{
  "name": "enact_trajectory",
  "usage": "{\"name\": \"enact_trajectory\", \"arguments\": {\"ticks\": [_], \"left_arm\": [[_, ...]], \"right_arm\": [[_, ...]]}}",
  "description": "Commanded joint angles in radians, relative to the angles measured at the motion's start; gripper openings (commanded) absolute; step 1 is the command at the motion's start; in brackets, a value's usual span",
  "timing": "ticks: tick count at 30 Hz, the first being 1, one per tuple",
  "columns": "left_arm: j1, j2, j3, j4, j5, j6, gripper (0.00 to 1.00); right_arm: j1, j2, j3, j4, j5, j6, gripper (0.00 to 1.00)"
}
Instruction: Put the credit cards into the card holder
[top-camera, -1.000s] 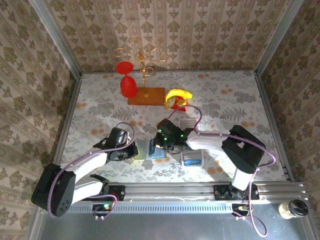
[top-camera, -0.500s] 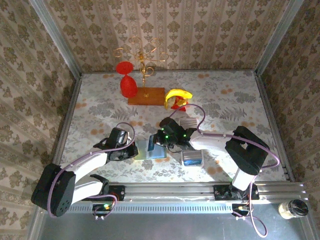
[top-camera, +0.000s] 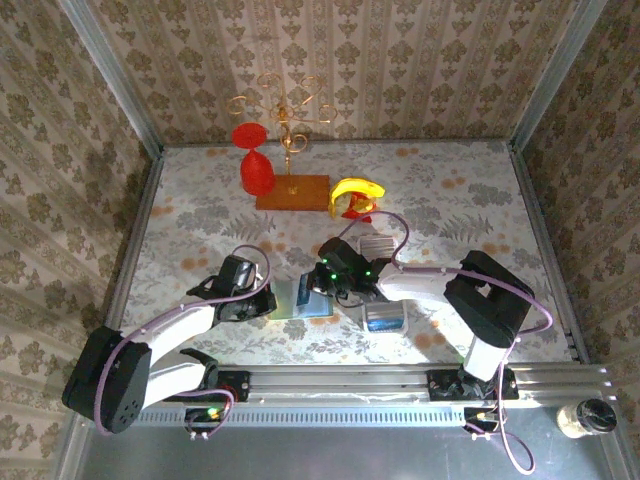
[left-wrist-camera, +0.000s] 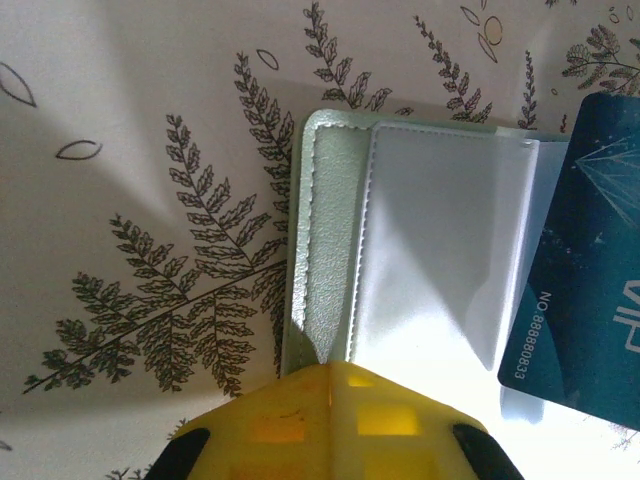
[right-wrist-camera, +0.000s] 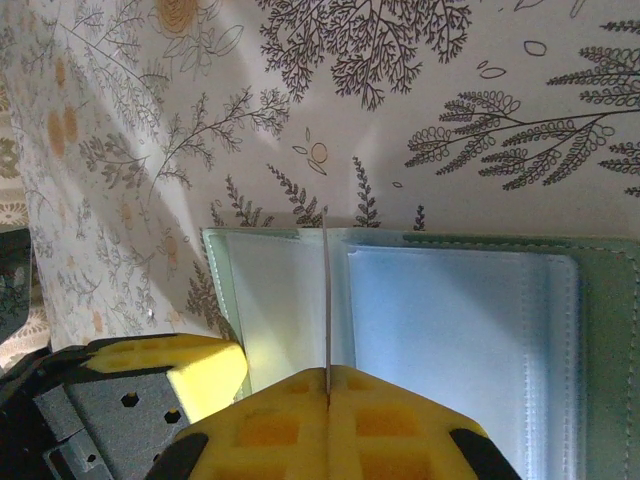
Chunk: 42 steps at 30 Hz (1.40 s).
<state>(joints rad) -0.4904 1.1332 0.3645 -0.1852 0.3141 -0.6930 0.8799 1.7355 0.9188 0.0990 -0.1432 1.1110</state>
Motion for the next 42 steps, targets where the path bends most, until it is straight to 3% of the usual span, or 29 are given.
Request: {"name": "enact_trajectory", "arguments": {"ticks": [1, 19, 42], "left_arm": [[-0.007, 0.008, -0.019, -0.022, -0.012, 0.020, 0.00], [-0.010, 0.011, -0.022, -0.015, -0.011, 0.017, 0.00], [-0.013, 0.017, -0.021, -0.016, -0.013, 0.017, 0.00]], "right_arm": [[0.008, 0.021, -0.006, -0.002, -0.004, 0.007, 0.00], [0.013, 0.027, -0.027, 0.045, -0.026, 0.018, 0.00], [0.013, -0.041, -0.040, -0.053, 0.032, -0.068, 0.00]]}}
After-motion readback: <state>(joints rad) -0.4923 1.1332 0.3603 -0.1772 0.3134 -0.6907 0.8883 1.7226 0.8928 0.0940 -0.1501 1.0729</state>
